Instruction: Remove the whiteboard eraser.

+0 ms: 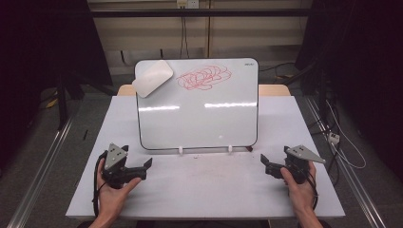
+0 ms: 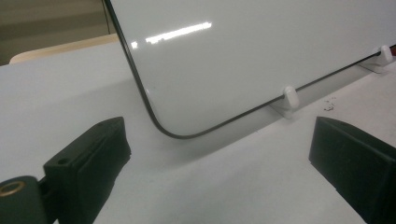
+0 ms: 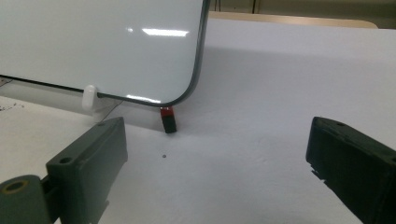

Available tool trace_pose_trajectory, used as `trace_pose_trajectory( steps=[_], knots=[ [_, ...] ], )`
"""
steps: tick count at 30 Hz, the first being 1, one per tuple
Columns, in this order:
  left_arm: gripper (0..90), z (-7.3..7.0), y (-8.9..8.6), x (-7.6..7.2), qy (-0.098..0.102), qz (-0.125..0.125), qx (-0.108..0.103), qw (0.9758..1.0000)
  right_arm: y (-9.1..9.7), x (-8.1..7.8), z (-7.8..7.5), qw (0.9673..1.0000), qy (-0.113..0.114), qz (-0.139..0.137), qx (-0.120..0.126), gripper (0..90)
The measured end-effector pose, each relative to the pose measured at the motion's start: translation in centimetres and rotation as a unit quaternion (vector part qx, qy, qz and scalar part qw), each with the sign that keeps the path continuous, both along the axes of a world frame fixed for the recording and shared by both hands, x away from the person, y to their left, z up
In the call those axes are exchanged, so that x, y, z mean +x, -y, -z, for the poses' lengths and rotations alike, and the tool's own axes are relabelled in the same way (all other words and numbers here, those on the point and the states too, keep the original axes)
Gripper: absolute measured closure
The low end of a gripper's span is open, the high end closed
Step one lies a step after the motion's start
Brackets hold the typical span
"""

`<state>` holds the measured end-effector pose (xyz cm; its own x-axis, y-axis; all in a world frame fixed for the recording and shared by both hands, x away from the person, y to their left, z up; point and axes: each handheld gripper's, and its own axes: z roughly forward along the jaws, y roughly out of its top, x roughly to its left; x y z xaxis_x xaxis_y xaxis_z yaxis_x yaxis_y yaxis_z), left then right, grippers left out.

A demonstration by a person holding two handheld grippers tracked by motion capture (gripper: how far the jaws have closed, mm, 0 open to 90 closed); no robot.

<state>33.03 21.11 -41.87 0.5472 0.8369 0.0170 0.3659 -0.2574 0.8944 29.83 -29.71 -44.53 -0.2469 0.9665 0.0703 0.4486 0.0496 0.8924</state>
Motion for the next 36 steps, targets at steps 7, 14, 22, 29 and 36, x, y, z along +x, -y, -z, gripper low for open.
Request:
trace_pose_trajectory(
  steps=[7,14,22,29,36],
  knots=[
    [4.8,-0.1,0.4,-0.1,0.003,0.008,0.016,0.9998,0.1,0.1,0.0,1.0000,-0.001,-0.005,0.005,4.8],
    [4.6,-1.2,0.6,0.9,0.010,0.008,0.015,0.9998,-0.3,0.2,0.2,0.9999,-0.011,-0.012,-0.004,4.8],
    [5.5,-2.5,0.7,1.8,0.014,0.010,0.004,0.9998,-0.2,0.2,0.2,0.9999,-0.010,-0.013,0.003,4.7],
    [4.3,-4.4,1.4,3.1,0.023,0.030,0.027,0.9989,-0.4,0.2,0.1,0.9999,-0.007,-0.013,-0.002,4.8],
    [7.3,-5.7,1.6,4.1,0.031,0.040,0.025,0.9984,-0.6,0.2,0.0,0.9998,-0.007,-0.016,-0.005,5.1]
  ],
)
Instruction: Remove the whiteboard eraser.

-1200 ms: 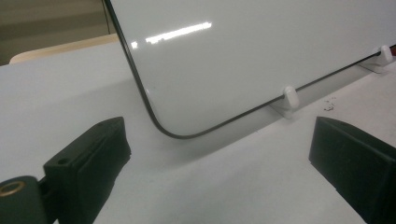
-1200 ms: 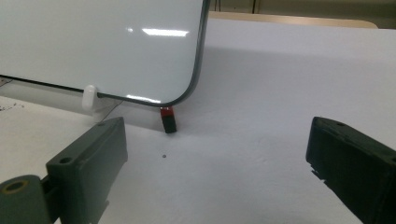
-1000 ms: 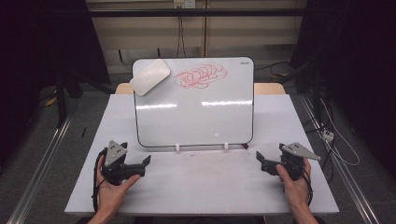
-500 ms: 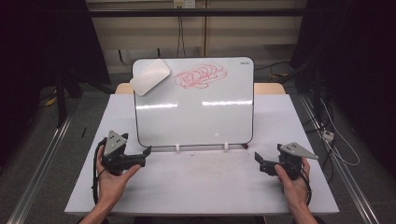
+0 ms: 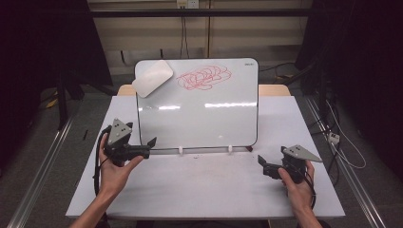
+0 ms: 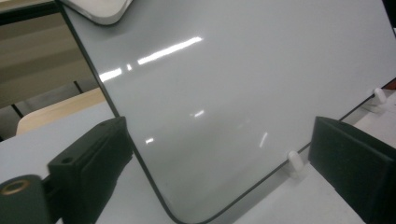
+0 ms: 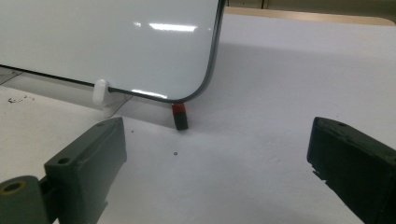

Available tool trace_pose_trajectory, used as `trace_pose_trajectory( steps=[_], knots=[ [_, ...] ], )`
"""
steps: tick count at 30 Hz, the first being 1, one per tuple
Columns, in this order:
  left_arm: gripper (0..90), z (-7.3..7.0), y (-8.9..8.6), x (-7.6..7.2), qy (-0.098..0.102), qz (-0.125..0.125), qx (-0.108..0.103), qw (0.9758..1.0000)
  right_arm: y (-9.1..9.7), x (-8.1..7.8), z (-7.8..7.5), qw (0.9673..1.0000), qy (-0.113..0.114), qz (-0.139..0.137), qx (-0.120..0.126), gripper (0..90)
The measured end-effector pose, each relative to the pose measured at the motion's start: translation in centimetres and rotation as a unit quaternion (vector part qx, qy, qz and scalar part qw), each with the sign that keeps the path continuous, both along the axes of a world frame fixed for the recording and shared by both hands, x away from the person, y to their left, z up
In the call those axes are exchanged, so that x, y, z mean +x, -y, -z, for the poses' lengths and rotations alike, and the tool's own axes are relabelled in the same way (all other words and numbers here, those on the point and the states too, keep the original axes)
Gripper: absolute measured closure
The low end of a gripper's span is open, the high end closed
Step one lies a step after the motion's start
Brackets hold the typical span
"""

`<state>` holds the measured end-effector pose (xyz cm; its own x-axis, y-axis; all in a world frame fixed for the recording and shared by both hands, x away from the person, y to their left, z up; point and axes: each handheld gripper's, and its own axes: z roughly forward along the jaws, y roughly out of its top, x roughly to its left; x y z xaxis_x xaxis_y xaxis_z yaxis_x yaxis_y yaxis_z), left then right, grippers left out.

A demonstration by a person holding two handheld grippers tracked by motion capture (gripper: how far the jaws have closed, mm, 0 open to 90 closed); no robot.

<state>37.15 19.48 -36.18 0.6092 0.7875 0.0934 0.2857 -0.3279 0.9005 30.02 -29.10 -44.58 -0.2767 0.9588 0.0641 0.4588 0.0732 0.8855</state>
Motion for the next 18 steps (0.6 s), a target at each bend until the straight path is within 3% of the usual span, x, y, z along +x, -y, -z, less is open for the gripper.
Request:
trace_pose_trajectory(
  steps=[6,8,10,15,18],
  knots=[
    [8.6,-0.4,0.0,1.0,-0.007,-0.008,-0.006,0.9999,0.1,0.1,0.0,1.0000,-0.001,0.002,0.003,4.8],
    [6.2,-1.0,0.0,1.7,0.001,-0.015,0.005,0.9999,0.0,0.1,0.1,1.0000,-0.003,-0.001,0.002,4.8],
    [5.1,-1.5,0.0,2.2,0.004,-0.006,0.006,1.0000,0.0,0.1,0.1,1.0000,-0.003,-0.003,0.002,4.8],
    [7.5,-3.0,0.3,2.9,0.032,-0.004,0.024,0.9992,0.1,0.0,0.1,1.0000,-0.002,-0.003,0.004,4.8],
    [9.5,-4.2,0.6,3.7,0.049,-0.003,0.048,0.9976,0.0,0.1,0.0,1.0000,-0.002,-0.003,0.004,4.8]
  ],
)
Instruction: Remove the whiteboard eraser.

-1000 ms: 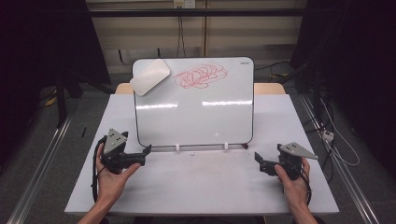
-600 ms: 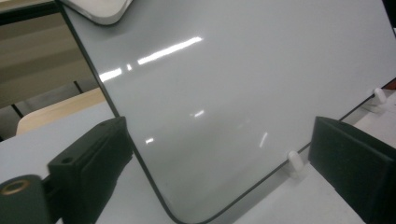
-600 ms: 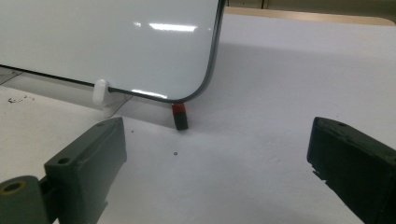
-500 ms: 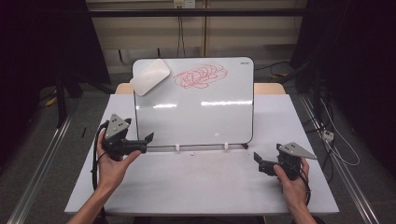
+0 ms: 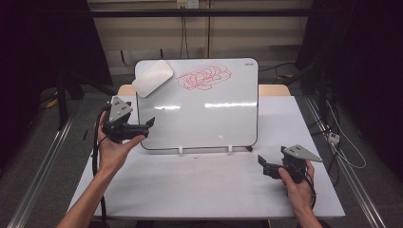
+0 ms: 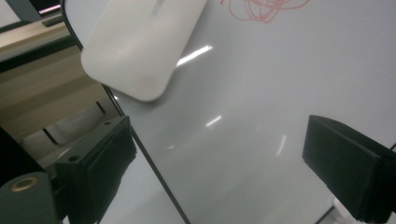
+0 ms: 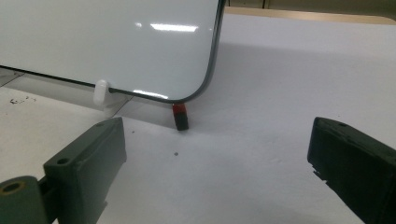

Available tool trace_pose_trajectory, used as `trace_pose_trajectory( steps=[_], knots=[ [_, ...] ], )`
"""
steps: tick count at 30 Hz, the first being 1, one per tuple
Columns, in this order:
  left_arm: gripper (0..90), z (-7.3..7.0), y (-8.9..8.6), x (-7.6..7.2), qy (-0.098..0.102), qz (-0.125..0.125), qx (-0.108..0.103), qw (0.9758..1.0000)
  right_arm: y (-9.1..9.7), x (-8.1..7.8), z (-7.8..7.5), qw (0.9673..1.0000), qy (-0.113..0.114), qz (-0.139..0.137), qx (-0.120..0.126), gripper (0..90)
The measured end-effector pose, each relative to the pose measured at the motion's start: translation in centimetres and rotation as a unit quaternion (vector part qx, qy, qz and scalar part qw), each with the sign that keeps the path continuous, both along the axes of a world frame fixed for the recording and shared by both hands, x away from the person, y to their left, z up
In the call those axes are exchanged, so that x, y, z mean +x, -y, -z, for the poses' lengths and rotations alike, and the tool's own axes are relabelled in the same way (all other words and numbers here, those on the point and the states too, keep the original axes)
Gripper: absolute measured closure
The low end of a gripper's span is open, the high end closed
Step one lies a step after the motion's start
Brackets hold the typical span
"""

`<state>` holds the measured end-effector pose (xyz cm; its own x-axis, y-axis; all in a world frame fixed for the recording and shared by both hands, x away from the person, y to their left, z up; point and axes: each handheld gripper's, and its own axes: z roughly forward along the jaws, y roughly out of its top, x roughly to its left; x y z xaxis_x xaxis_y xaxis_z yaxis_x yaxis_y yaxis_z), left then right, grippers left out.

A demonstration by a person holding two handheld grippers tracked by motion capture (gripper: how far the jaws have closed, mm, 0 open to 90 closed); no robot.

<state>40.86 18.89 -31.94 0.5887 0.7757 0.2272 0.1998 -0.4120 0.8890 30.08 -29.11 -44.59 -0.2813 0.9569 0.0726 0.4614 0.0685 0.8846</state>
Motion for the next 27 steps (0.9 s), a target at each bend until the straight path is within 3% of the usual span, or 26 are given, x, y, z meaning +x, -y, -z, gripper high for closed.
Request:
trace_pose_trajectory(
  steps=[4,8,27],
  knots=[
    [11.1,-0.7,0.2,0.4,0.010,0.000,0.008,0.9999,-0.2,0.1,0.1,1.0000,-0.001,-0.003,-0.003,4.8],
    [12.0,-1.5,0.7,1.6,0.019,0.000,0.033,0.9993,-0.3,0.2,0.1,1.0000,-0.003,-0.008,-0.002,5.0],
    [16.5,-3.8,2.8,5.7,0.051,-0.016,0.054,0.9972,-0.3,0.3,0.2,0.9999,-0.006,-0.013,0.000,5.1]
  ],
)
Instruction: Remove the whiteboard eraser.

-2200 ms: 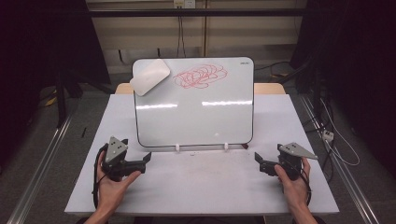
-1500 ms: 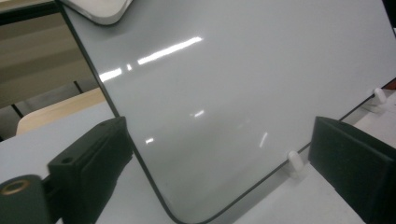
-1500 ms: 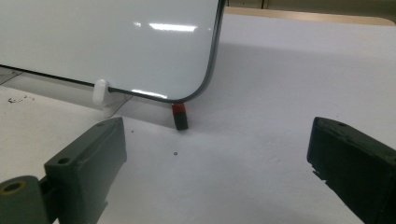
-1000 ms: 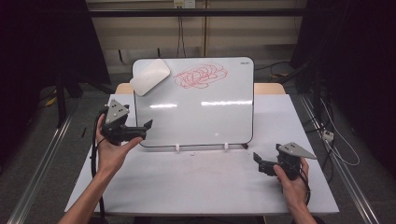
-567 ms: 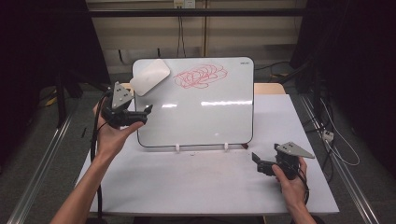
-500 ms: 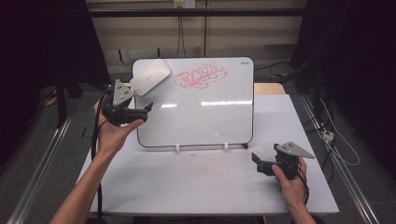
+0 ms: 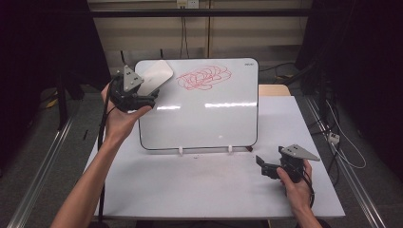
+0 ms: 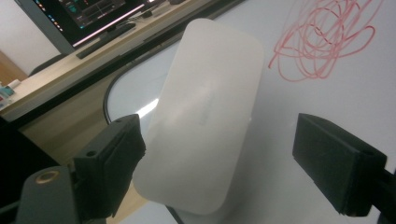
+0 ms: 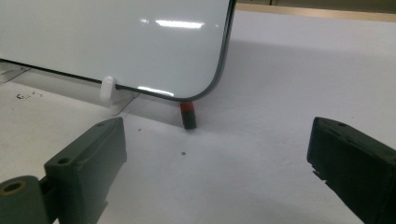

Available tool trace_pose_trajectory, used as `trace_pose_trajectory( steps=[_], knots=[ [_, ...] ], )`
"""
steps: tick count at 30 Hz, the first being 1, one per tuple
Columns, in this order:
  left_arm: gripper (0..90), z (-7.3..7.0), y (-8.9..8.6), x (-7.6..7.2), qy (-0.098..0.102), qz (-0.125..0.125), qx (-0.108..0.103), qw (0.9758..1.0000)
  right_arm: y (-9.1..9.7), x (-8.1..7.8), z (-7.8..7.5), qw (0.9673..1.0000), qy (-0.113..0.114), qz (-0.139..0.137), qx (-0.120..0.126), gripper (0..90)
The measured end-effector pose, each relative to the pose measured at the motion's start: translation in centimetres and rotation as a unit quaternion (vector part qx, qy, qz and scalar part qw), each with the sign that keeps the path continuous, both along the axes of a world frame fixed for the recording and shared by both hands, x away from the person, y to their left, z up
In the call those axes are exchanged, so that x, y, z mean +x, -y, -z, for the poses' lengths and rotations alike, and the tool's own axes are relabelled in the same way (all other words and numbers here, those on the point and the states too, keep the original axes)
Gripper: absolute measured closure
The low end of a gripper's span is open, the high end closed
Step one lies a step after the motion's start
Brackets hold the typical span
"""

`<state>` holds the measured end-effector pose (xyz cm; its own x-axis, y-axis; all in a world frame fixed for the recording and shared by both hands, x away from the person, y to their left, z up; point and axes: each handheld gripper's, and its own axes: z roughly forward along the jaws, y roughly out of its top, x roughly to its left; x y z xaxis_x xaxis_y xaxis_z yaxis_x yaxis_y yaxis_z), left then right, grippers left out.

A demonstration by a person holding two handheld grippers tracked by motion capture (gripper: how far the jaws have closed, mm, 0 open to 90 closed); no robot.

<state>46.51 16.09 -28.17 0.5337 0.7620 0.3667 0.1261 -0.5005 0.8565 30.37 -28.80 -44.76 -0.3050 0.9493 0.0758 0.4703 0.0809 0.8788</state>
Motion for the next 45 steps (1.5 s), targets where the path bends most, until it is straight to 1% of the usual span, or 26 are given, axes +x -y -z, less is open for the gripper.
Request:
trace_pose_trajectory(
  steps=[1,4,7,10,12,13,14,15,18,20,21,23,24,26,27,28,32,33,34,37,38,40,42,45],
  knots=[
    [17.0,0.0,0.2,0.3,0.000,0.001,0.005,1.0000,0.0,0.0,0.0,1.0000,0.000,-0.001,-0.001,5.1],
    [17.3,0.2,0.3,0.7,-0.001,0.000,0.008,1.0000,0.0,0.0,0.0,1.0000,-0.001,-0.002,-0.001,5.0],
    [17.4,0.3,0.4,1.4,-0.007,-0.001,0.011,0.9999,0.0,0.0,0.0,1.0000,-0.002,-0.002,-0.002,5.1],
    [18.4,0.3,0.6,1.6,-0.006,-0.002,0.015,0.9999,0.0,0.0,0.1,1.0000,-0.002,-0.003,-0.001,5.0],
    [18.8,0.4,0.9,1.8,-0.004,-0.002,0.024,0.9997,0.0,0.1,0.1,1.0000,-0.002,-0.004,-0.001,5.1],
    [20.2,0.4,1.0,1.9,-0.005,-0.001,0.034,0.9994,0.0,0.1,0.1,1.0000,-0.002,-0.005,-0.001,5.1],
    [19.6,0.5,1.1,2.0,0.000,-0.003,0.039,0.9992,0.0,0.1,0.1,1.0000,-0.003,-0.005,-0.001,5.1],
    [19.4,0.5,1.2,2.1,0.003,-0.003,0.041,0.9992,0.0,0.1,0.1,1.0000,-0.002,-0.005,-0.001,5.1],
    [20.2,0.4,1.4,2.4,0.001,-0.004,0.039,0.9992,0.0,0.1,0.1,1.0000,-0.002,-0.006,-0.001,5.1],
    [20.7,0.4,1.5,2.6,0.003,-0.008,0.050,0.9987,0.0,0.1,0.1,1.0000,-0.002,-0.005,0.000,5.1],
    [22.7,0.4,1.5,2.7,0.002,-0.007,0.055,0.9985,0.0,0.1,0.1,1.0000,-0.002,-0.005,0.000,5.1],
    [24.0,0.5,1.6,3.0,0.001,-0.009,0.056,0.9984,0.0,0.1,0.1,1.0000,-0.003,-0.005,-0.001,5.1],
    [24.8,0.6,1.6,3.0,0.001,-0.006,0.057,0.9984,0.0,0.1,0.1,1.0000,-0.003,-0.005,0.000,5.1],
    [24.7,0.7,1.7,3.1,0.004,-0.007,0.061,0.9981,0.0,0.1,0.1,1.0000,-0.003,-0.005,-0.001,5.1],
    [24.7,0.7,1.8,3.1,0.006,-0.007,0.059,0.9982,0.0,0.1,0.1,1.0000,-0.003,-0.005,-0.001,5.1],
    [24.5,0.7,1.9,3.0,0.007,-0.010,0.069,0.9976,0.1,0.1,0.1,1.0000,-0.003,-0.003,0.000,5.1],
    [24.6,0.7,2.0,3.0,0.009,-0.010,0.071,0.9974,0.0,0.1,0.1,1.0000,-0.003,-0.003,-0.001,5.1],
    [24.8,0.8,2.1,3.1,0.013,-0.013,0.073,0.9972,0.0,0.1,0.1,1.0000,-0.002,-0.005,0.000,5.1],
    [25.0,0.9,2.2,3.1,0.014,-0.013,0.080,0.9966,0.0,0.1,0.1,1.0000,-0.002,-0.005,0.000,5.1],
    [25.2,0.9,2.3,3.2,0.017,-0.015,0.080,0.9965,0.0,0.1,0.1,1.0000,0.000,-0.005,0.000,5.2],
    [25.4,0.9,2.4,3.2,0.015,-0.015,0.087,0.9959,0.0,0.1,0.1,1.0000,0.000,-0.006,0.000,5.2],
    [25.7,0.9,2.4,3.3,0.016,-0.015,0.089,0.9958,0.0,0.1,0.1,1.0000,-0.001,-0.005,0.000,5.2],
    [26.2,1.0,2.6,3.3,0.021,-0.017,0.095,0.9951,0.0,0.1,0.1,1.0000,0.000,-0.006,-0.001,5.2],
    [27.4,0.9,2.7,3.3,0.021,-0.017,0.114,0.9931,0.0,0.1,0.1,1.0000,-0.002,-0.006,0.000,5.2]
  ],
)
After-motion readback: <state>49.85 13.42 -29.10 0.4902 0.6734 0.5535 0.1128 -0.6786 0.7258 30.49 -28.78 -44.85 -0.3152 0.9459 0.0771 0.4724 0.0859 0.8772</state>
